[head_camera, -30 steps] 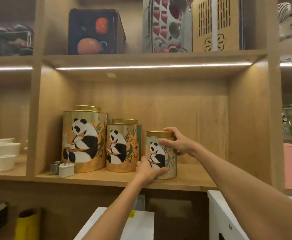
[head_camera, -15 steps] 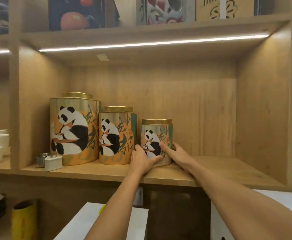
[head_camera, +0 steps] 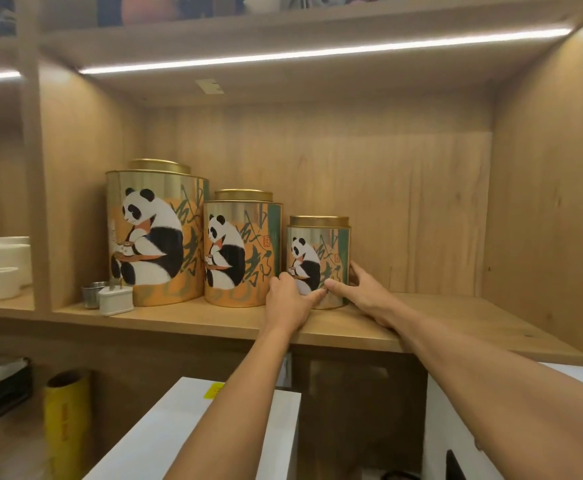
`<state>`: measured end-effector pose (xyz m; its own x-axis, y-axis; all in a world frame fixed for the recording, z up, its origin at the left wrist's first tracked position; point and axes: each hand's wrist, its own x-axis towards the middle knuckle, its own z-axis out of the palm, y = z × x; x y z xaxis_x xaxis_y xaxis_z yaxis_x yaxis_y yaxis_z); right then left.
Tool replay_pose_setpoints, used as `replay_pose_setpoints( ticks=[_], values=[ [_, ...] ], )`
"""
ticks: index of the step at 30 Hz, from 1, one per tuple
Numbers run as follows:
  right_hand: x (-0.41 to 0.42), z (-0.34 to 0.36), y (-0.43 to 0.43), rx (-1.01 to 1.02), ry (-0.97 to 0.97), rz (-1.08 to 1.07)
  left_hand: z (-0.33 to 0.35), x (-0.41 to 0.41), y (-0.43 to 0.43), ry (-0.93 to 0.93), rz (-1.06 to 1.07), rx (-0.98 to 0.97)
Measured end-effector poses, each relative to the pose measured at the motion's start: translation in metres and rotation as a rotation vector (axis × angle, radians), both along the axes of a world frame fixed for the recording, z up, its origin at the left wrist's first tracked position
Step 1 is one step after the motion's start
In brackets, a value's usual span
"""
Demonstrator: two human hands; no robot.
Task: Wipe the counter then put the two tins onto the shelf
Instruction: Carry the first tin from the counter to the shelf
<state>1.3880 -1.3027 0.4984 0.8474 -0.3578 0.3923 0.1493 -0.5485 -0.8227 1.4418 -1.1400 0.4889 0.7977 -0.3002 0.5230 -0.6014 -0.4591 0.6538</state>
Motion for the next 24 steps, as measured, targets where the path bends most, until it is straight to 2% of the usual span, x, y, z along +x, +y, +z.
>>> replay_pose_setpoints(
  ticks=[11, 16, 18, 20, 24],
  values=[
    [-0.001, 0.003, 0.002, -0.029, 0.075, -0.007, -0.003, 0.002, -0.003, -0.011, 0.009, -0.028],
    [-0.011, 0.001, 0.014, -0.114, 0.146, -0.156, -0.007, 0.009, 0.002, -0.048, 0.041, -0.060],
    [-0.022, 0.000, 0.021, -0.216, 0.212, -0.224, -0.006, 0.005, 0.009, -0.126, 0.069, -0.052],
    [-0.044, 0.005, 0.025, -0.334, 0.329, -0.248, -0.009, -0.004, 0.023, -0.178, 0.090, 0.048],
    [-0.097, 0.029, 0.033, -0.467, 0.553, -0.239, -0.013, -0.030, 0.071, -0.112, 0.006, 0.199]
  ],
)
